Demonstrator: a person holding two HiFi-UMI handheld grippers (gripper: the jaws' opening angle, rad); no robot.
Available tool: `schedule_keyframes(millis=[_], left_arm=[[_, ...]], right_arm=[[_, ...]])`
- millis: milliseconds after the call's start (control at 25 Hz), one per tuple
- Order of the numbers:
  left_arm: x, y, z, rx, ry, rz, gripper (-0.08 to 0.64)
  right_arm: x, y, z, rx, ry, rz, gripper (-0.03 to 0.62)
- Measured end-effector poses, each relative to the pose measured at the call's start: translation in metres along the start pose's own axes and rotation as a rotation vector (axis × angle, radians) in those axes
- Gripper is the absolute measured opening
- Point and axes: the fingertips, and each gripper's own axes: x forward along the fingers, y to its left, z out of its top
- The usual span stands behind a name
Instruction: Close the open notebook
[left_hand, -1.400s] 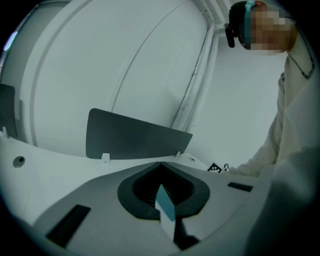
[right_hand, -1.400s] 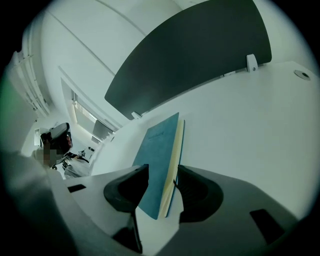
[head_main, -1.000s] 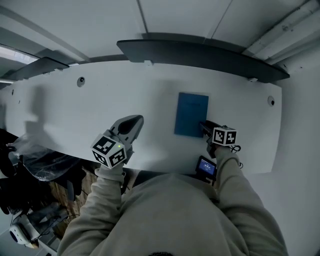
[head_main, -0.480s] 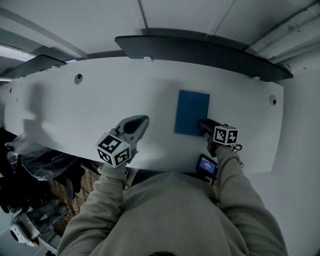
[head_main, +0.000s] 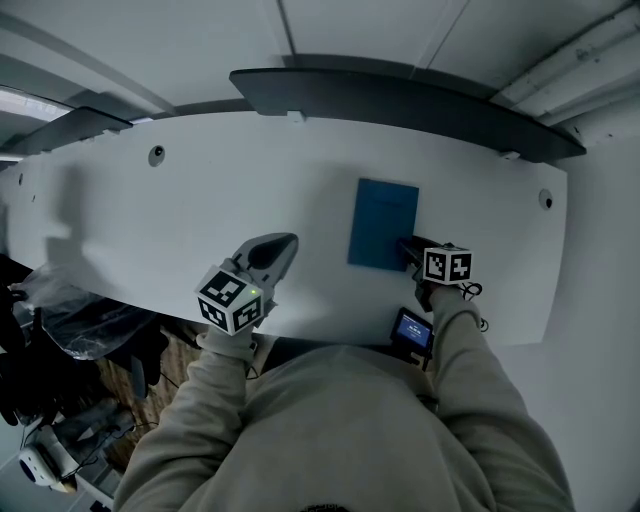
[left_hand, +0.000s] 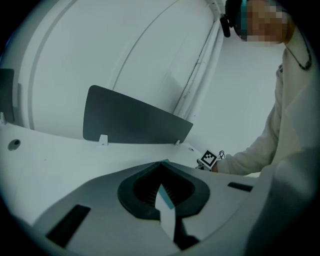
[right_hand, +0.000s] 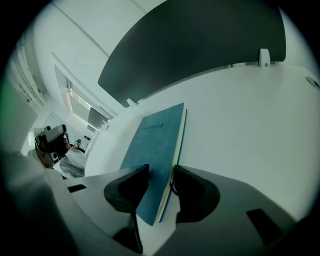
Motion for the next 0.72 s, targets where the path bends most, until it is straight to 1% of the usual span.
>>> schedule_keyframes(millis=[40, 120, 200, 240, 320, 400, 520, 720], left_arm=[[-0.001, 0.001, -0.001, -0.002, 0.0, 0.005, 0.0], [-0.003, 0.002, -0.003, -0.005, -0.001, 0.013, 0.0], [-0.006, 0.002, -0.006, -0.004, 0.003, 0.019, 0.0], [-0.008, 0.002, -0.008, -0.004, 0.006, 0.022, 0.0], [-0.011, 0.002, -0.011, -0.004, 0.011, 0.031, 0.0], [-0.015, 0.003, -0.013, -0.008, 0.014, 0.045, 0.0], [-0.024, 0.008, -0.016, -0.016, 0.008, 0.072, 0.0], [-0.037, 0.009, -0.017, -0.022, -0.007, 0.1, 0.0]], right_arm=[[0.0, -0.001, 0.0, -0.003, 0.007, -0.011, 0.166], [0.001, -0.005, 0.001, -0.034, 0.028, -0.054, 0.127], [0.002, -0.005, 0.001, -0.05, 0.04, -0.082, 0.123], [0.002, -0.005, 0.002, -0.036, 0.033, -0.083, 0.117], [-0.001, -0.004, 0.004, -0.003, 0.003, -0.082, 0.083], [-0.005, -0.001, 0.01, -0.006, -0.03, -0.083, 0.067], [-0.011, 0.013, 0.022, -0.018, -0.069, -0.042, 0.052], [-0.027, 0.056, 0.047, -0.074, -0.133, 0.047, 0.041]])
